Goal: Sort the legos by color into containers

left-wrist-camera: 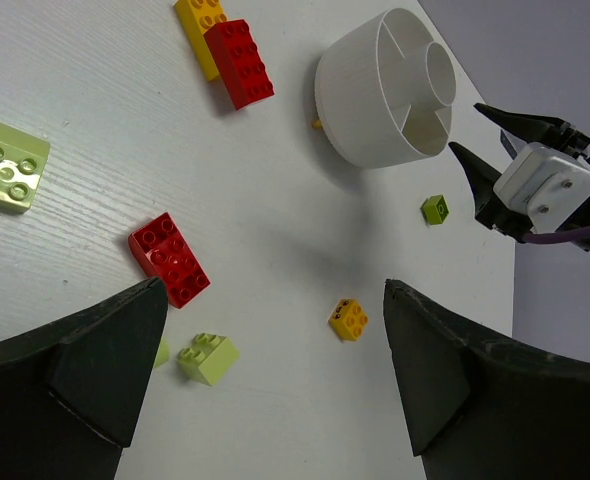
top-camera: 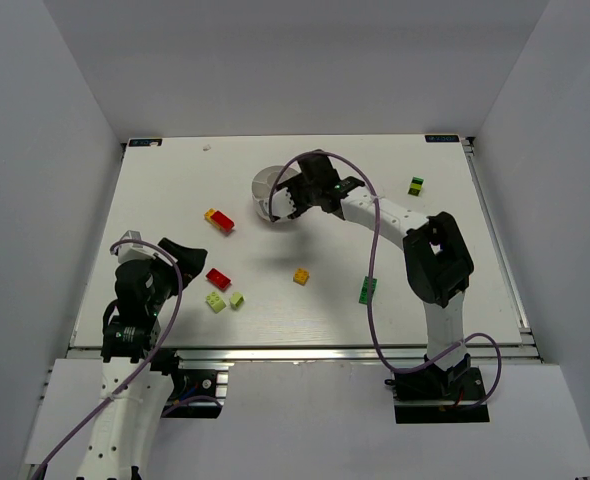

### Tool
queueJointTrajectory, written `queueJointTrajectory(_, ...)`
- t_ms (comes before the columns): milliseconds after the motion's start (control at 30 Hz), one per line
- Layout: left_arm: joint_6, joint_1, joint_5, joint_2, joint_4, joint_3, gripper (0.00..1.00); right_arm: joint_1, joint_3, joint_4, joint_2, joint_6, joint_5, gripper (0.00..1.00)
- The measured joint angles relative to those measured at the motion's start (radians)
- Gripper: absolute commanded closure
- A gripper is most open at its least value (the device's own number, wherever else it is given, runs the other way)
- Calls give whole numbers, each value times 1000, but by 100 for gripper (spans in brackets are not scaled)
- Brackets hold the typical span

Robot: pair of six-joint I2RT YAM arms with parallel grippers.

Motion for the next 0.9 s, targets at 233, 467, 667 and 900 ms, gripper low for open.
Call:
queueJointTrajectory(233, 0, 0, 3, 6, 0, 0, 37, -13, 40, -49, 0, 177, -24, 52)
queueJointTrajectory(467, -7, 0, 51, 35, 43, 0, 100, -115, 93, -127, -60, 710, -89, 92)
queueJointTrajectory(667, 3, 0, 74, 70, 70, 0, 47, -279, 9, -179, -77, 1156, -192, 30)
queueJointTrajectory(900, 1, 0, 75, 85, 68, 3, 32, -406, -124, -227, -79, 1315, -217, 11)
